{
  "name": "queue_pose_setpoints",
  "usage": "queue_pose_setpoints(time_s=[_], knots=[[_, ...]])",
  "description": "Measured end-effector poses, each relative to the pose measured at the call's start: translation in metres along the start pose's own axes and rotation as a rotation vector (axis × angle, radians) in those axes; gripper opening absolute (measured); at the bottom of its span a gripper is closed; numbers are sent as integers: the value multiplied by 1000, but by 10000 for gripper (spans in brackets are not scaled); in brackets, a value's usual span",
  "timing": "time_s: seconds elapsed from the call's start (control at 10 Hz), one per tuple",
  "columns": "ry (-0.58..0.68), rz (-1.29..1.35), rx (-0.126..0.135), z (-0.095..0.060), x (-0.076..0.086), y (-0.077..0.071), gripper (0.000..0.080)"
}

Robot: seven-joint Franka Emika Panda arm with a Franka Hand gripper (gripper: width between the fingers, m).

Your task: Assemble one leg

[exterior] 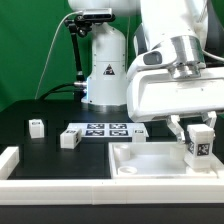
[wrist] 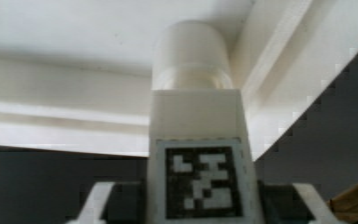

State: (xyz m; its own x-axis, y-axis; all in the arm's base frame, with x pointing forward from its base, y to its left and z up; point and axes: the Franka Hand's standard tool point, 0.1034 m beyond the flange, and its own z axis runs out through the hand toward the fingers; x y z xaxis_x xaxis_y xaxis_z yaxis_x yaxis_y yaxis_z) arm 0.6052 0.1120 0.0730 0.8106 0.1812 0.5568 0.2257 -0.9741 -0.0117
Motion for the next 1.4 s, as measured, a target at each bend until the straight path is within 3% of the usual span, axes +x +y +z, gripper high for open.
queue_pose_setpoints(time_s=[0.2,0.3,0.4,0.6,1.1,1.4], knots=[[13,-12,-1,1,0,-4,290],[-6,-10,4,2,-2,-4,370],[-11,-10,5,3,-3,-4,370],[-12,-10,5,3,-3,-4,619],[-13,-10,5,3,-3,-4,649],[-52,-13,21,-7,9,-7,649]])
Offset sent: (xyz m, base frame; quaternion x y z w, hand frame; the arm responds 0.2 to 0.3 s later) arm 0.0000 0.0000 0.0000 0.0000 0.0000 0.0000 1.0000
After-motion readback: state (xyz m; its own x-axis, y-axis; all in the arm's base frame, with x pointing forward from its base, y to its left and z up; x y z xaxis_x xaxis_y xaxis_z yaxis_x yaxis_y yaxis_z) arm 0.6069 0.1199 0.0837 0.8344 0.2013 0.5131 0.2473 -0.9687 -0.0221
